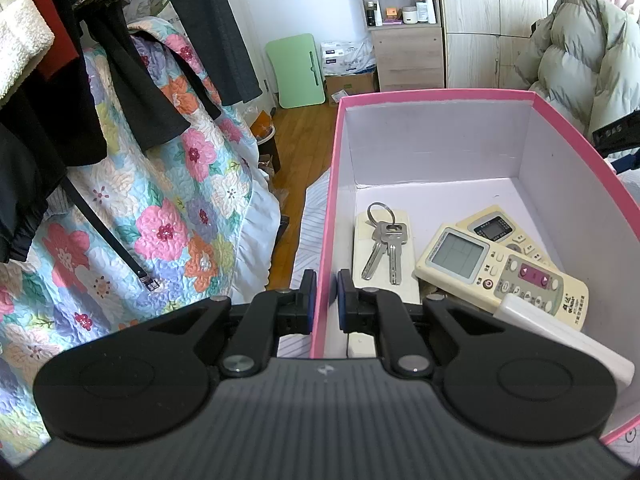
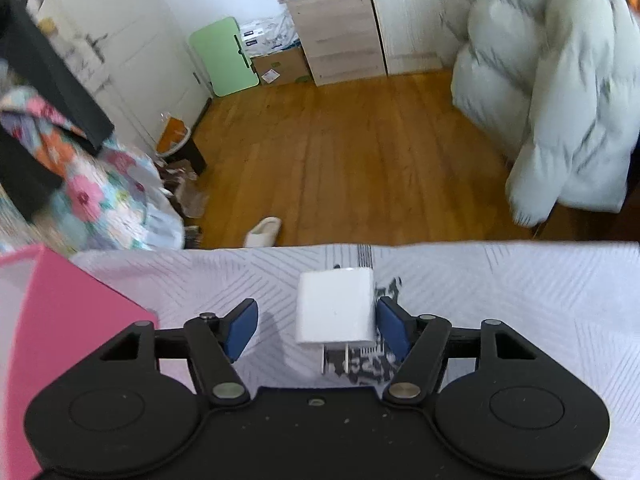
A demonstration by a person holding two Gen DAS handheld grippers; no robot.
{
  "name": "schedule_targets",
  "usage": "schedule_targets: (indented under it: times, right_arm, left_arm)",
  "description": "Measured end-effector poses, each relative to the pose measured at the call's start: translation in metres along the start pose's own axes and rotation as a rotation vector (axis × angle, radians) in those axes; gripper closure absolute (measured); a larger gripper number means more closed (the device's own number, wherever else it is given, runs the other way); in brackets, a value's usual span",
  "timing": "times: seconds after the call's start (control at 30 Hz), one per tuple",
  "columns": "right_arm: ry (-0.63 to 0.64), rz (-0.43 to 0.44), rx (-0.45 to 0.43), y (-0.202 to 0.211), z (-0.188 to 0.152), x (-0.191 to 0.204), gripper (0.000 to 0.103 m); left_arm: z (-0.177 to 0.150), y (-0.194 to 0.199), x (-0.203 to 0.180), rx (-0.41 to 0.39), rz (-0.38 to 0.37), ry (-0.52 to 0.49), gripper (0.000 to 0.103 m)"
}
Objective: Organize rigid objects
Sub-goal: 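Grasp the white charger block on the bedspread with the right gripper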
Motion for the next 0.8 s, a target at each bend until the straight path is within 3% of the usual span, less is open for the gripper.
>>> schedule_targets:
  times: [0.1, 0.17, 0.33, 0.5, 0.63, 0.8]
  right_arm:
    - [0.101, -0.07, -0.026, -0.001, -0.004, 0.006, 0.036]
    - [0.146, -0.129, -0.057, 0.003, -0.005, 0.002, 0.055]
    - [0.204, -0.154, -0.058, 0.014, -0.012, -0.003, 0.055]
    - [0.205, -0.08, -0.054, 0.03, -0.025, 0.009, 0.055]
    - [0.253, -0.098, -0.1, 0.054, -0.03, 0.023, 0.055]
    - [0.309, -0.028, -0.174, 0.104, -0.029, 0.048, 0.055]
  left_arm:
    - [0.0, 0.0, 0.0, 0.0, -0.001, -0.001, 0.094]
    - [0.0, 0.0, 0.0, 0.0, -0.002, 0.0, 0.094]
    - [0.0, 0.0, 0.001, -0.003, 0.0, 0.002, 0.094]
    - [0.001, 0.002, 0.001, -0.004, 0.0, 0.009, 0.094]
    - [0.002, 0.002, 0.001, -0.006, -0.003, 0.018, 0.094]
    - [0.002, 0.001, 0.001, -0.007, -0.006, 0.022, 0.094]
Point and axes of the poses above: each gripper's, at about its wrist camera, not at the fingertips, and y roughly against the way its jaws point, x to its left, z to its top, the point moved 8 cm from there along -y, roughly the way its jaws point, and after that the axes turned 5 degrees about x, right-handed, at the moved point
